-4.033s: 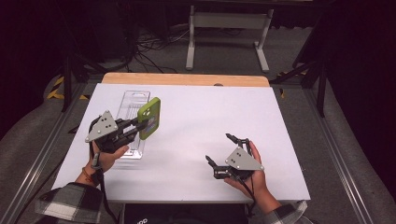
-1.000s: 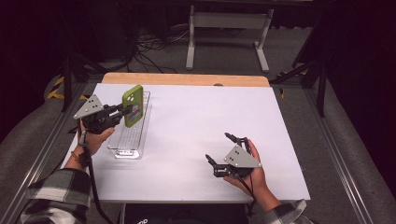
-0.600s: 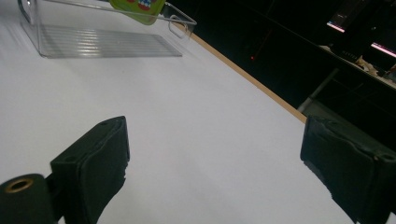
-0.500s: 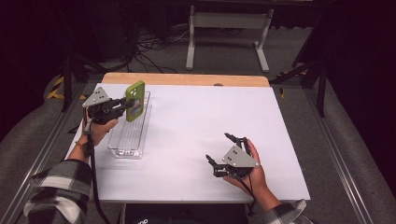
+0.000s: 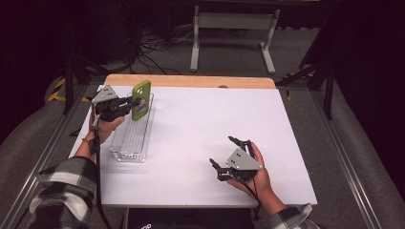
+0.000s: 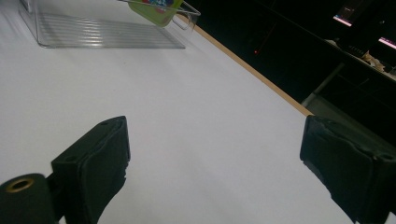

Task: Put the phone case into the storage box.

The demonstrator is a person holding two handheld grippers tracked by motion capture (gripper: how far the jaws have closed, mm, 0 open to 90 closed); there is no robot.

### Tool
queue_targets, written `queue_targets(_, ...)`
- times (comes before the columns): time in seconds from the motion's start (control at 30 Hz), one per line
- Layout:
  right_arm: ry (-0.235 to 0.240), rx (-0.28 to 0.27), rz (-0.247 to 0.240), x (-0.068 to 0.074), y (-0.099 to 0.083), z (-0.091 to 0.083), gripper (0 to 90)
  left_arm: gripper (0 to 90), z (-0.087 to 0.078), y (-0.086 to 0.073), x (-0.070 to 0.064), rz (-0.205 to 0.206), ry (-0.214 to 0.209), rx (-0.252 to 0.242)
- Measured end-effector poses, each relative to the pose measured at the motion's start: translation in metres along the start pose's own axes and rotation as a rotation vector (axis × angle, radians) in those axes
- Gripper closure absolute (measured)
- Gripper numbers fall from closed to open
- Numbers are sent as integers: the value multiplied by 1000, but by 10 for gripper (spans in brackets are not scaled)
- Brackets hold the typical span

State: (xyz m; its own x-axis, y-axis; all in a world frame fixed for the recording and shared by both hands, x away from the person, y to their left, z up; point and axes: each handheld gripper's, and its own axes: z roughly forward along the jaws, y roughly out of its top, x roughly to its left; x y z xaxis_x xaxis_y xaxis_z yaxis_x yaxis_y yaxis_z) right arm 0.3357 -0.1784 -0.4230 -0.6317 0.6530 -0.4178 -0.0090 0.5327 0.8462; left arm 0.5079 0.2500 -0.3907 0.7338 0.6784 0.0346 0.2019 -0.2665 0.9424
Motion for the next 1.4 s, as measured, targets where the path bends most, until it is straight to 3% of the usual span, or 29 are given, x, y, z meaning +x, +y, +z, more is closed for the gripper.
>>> queue_targets(0.23,1,48,-51,5,-1,4,91,777,14,-4,14,-16,2,21)
queue_targets(0.63,0,116,-112,11,-3,9,98,778,24,-2,19,21,52,76)
queue_targets(0.8,-4,137,-127,13,-4,11,103,778,29,-3,23,23,51,98)
queue_targets(1.0,4,148,-127,14,-6,13,103,778,30,-6,28,-3,15,80)
queue_targets(1.1,20,168,-129,14,-9,16,104,777,29,-8,31,-16,16,74)
queue_targets(1.4,44,198,-158,19,-11,19,104,770,24,-10,43,-32,99,92)
